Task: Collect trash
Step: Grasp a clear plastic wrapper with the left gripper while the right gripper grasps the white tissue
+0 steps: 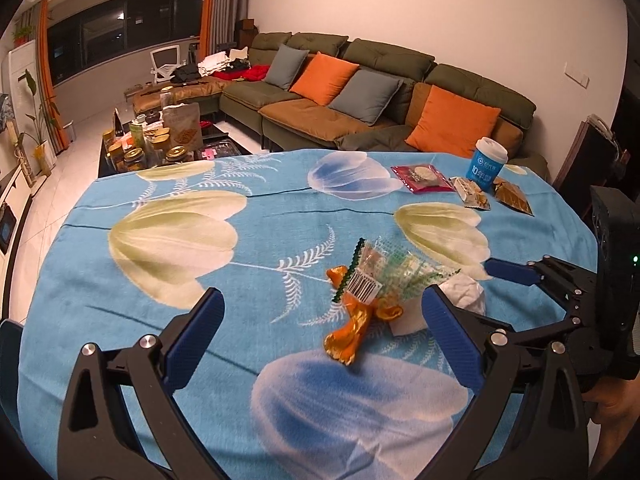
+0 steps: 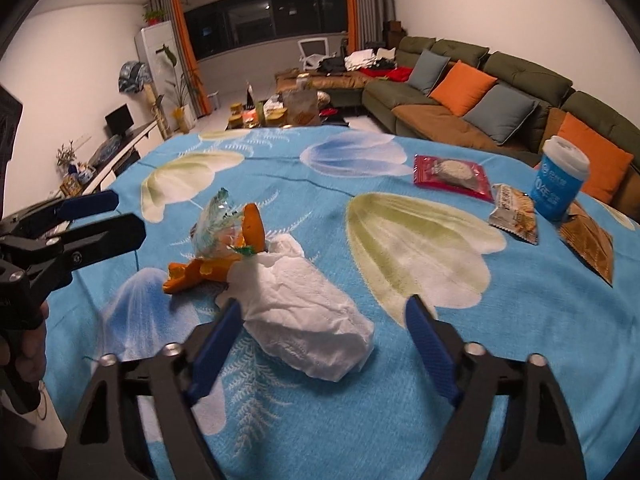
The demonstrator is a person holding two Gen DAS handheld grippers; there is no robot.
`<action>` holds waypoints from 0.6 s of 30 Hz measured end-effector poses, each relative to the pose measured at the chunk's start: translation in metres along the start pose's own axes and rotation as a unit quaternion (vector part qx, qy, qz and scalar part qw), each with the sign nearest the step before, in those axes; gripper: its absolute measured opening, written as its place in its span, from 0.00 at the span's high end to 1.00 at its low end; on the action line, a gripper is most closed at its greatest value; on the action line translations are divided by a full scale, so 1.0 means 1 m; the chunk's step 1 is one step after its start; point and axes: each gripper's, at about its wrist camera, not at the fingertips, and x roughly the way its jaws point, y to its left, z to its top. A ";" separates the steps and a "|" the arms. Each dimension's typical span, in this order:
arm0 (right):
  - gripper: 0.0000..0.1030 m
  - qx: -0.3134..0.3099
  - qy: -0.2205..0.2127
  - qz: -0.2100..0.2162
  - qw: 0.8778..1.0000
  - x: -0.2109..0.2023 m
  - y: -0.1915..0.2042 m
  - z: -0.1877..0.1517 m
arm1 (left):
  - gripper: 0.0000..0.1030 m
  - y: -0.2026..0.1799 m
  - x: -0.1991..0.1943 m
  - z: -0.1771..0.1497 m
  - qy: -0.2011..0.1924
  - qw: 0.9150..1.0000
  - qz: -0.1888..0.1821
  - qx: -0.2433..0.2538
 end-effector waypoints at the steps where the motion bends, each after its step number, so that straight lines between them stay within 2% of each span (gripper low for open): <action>1: 0.36 -0.001 0.003 0.002 1.000 0.002 0.000 0.000 | 0.06 -0.001 0.002 0.000 0.002 1.000 -0.001 0.001; 4: 0.44 -0.001 0.012 0.011 1.000 0.005 -0.003 0.000 | 0.06 -0.004 0.007 0.002 0.005 1.000 -0.005 0.004; 6: 0.58 0.002 0.015 0.021 1.000 0.005 -0.005 -0.001 | 0.06 -0.008 0.011 0.004 0.008 1.000 -0.008 0.009; 10: 0.76 0.008 0.016 0.035 0.999 0.001 -0.012 -0.004 | 0.06 -0.019 0.019 0.005 0.014 1.000 -0.013 0.020; 11: 0.83 0.010 0.016 0.037 0.999 0.000 -0.014 -0.005 | 0.06 -0.022 0.020 0.005 0.014 1.000 -0.014 0.024; 15: 0.91 0.021 0.005 0.043 0.999 -0.010 -0.022 -0.009 | 0.06 -0.034 0.025 0.007 0.015 0.999 -0.007 0.047; 18: 0.92 0.037 -0.006 0.046 0.998 -0.017 -0.030 -0.013 | 0.06 -0.043 0.029 0.008 0.013 0.998 0.000 0.069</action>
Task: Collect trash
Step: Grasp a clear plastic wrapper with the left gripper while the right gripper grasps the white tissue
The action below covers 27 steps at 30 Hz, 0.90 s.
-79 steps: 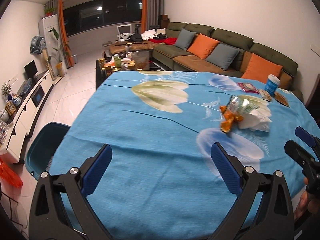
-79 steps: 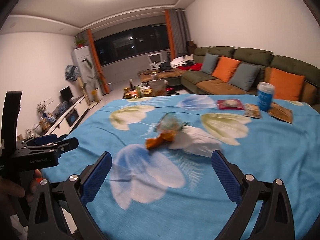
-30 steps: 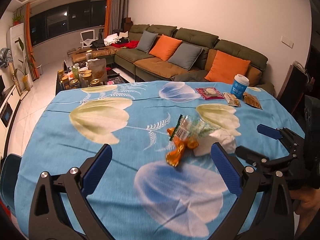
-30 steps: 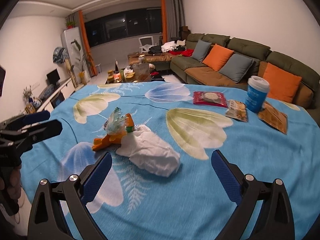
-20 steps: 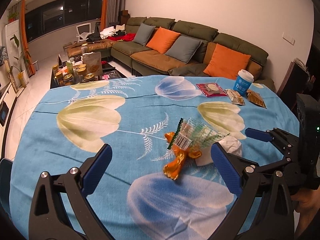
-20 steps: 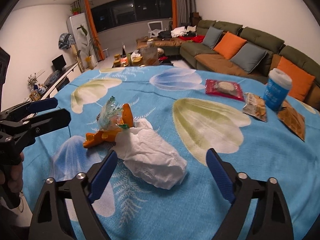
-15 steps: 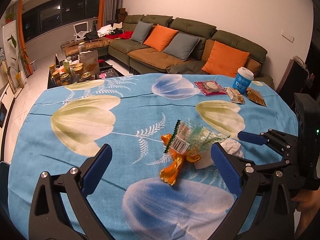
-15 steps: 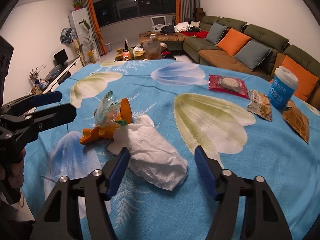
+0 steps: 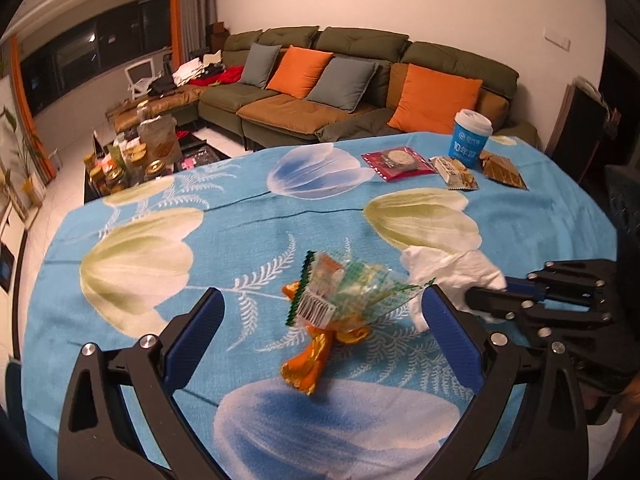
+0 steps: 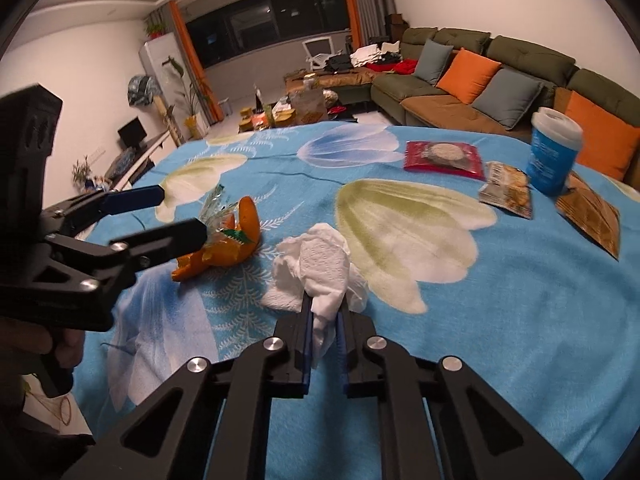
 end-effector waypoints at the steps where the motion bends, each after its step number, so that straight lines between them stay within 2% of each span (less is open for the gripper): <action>1: 0.92 0.006 -0.004 0.001 1.000 -0.002 -0.003 -0.002 | 0.06 -0.003 0.002 0.001 0.000 1.000 0.002 0.005; 2: 0.92 0.009 -0.006 0.003 1.000 -0.004 -0.005 -0.003 | 0.06 -0.004 0.004 0.001 0.002 1.000 0.004 0.008; 4: 0.92 0.015 -0.009 0.005 1.000 -0.006 -0.006 -0.005 | 0.20 -0.006 0.010 0.001 0.011 1.000 0.004 0.011; 5: 0.92 0.017 -0.012 0.007 1.000 -0.008 -0.007 -0.006 | 0.22 -0.007 0.011 0.001 0.017 1.000 0.005 0.009; 9: 0.92 0.021 -0.010 0.012 1.000 -0.008 -0.008 -0.009 | 0.23 -0.012 0.014 0.001 0.015 1.000 0.002 0.019; 12: 0.92 0.023 -0.013 0.015 1.000 -0.007 -0.009 -0.009 | 0.29 -0.012 0.019 0.001 0.016 1.000 0.001 0.019; 20: 0.92 0.023 -0.010 0.016 1.000 -0.010 -0.009 -0.012 | 0.60 -0.010 0.026 0.000 0.011 1.000 -0.010 0.023; 22: 0.92 0.022 -0.009 0.016 1.000 -0.011 -0.008 -0.012 | 0.72 -0.007 0.025 -0.001 0.005 1.000 -0.015 0.016; 27: 0.92 0.022 -0.009 0.012 1.000 -0.011 -0.007 -0.013 | 0.75 0.002 0.008 -0.002 -0.029 1.000 -0.010 -0.001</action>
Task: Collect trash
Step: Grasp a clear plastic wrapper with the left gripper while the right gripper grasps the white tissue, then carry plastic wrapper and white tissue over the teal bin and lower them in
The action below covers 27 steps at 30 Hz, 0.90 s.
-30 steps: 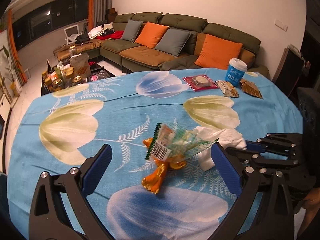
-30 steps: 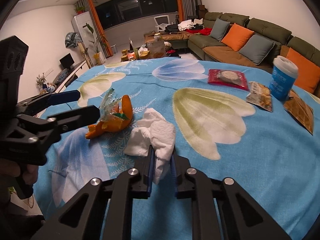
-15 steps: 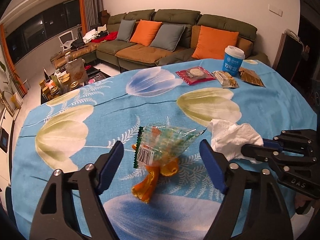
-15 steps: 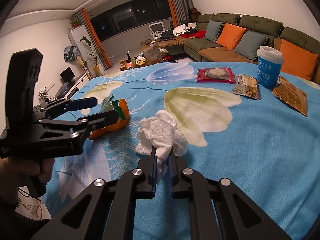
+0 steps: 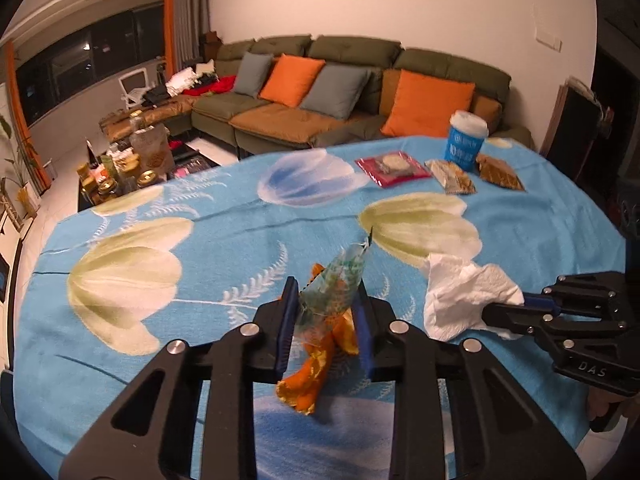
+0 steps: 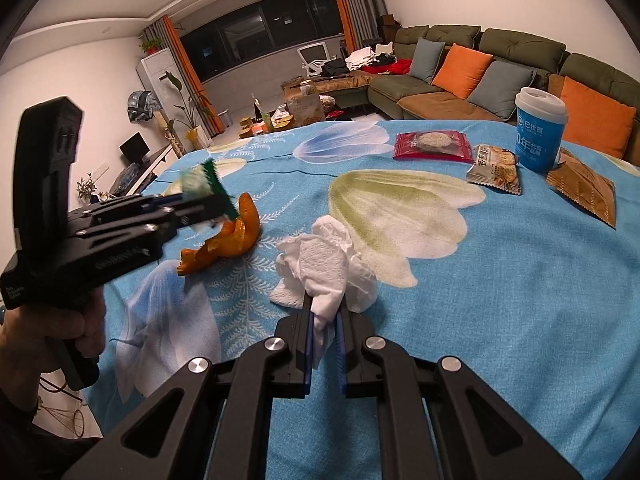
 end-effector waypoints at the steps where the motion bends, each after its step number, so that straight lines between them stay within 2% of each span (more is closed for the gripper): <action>1: 0.92 0.000 -0.001 -0.001 1.000 0.000 0.000 0.000 | 0.75 0.002 -0.005 0.000 -0.007 1.000 0.001 -0.005; 5: 0.92 -0.003 -0.009 -0.004 1.000 -0.006 0.004 0.003 | 0.75 0.023 -0.038 -0.002 -0.037 0.998 0.001 -0.043; 10: 0.92 -0.012 -0.029 0.006 0.999 -0.023 0.020 0.008 | 0.75 0.046 -0.085 -0.014 -0.067 0.996 0.010 -0.066; 17: 0.92 -0.053 -0.060 0.044 0.996 -0.046 0.074 0.020 | 0.75 0.094 -0.152 -0.050 -0.096 0.988 0.054 -0.107; 23: 0.92 -0.110 -0.055 0.099 0.987 -0.036 0.149 0.030 | 0.75 0.153 -0.206 -0.091 -0.114 0.975 0.116 -0.154; 27: 0.92 -0.144 -0.044 0.134 0.980 -0.020 0.199 0.036 | 0.75 0.195 -0.240 -0.124 -0.115 0.962 0.159 -0.188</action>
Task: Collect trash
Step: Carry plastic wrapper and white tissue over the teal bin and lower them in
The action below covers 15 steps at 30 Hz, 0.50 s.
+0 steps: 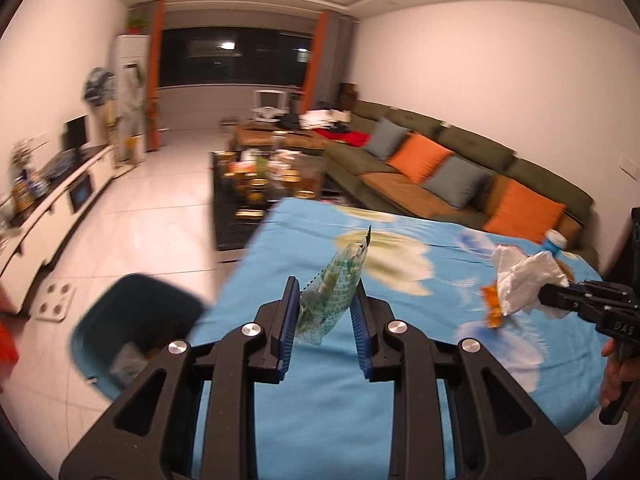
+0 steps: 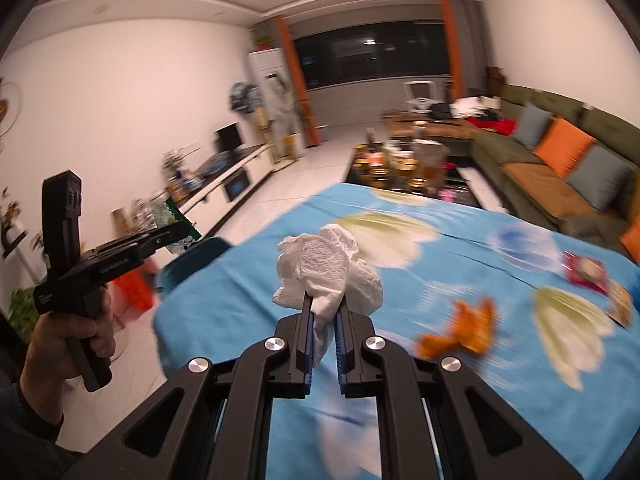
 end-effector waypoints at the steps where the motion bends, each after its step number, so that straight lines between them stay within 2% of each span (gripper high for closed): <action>1: 0.92 -0.006 0.003 0.008 1.000 0.008 0.009 0.004 | 0.75 0.016 -0.005 -0.002 0.000 1.000 0.012 -0.007; 4: 0.92 -0.025 0.012 0.042 0.999 0.035 0.041 0.019 | 0.75 0.058 -0.020 -0.010 -0.001 0.999 0.045 -0.027; 9: 0.92 -0.056 0.029 0.074 0.995 0.078 0.084 0.040 | 0.75 0.119 -0.042 -0.022 -0.001 0.995 0.084 -0.060; 15: 0.92 -0.085 0.061 0.103 0.989 0.142 0.138 0.063 | 0.75 0.169 -0.053 -0.032 0.007 0.991 0.107 -0.084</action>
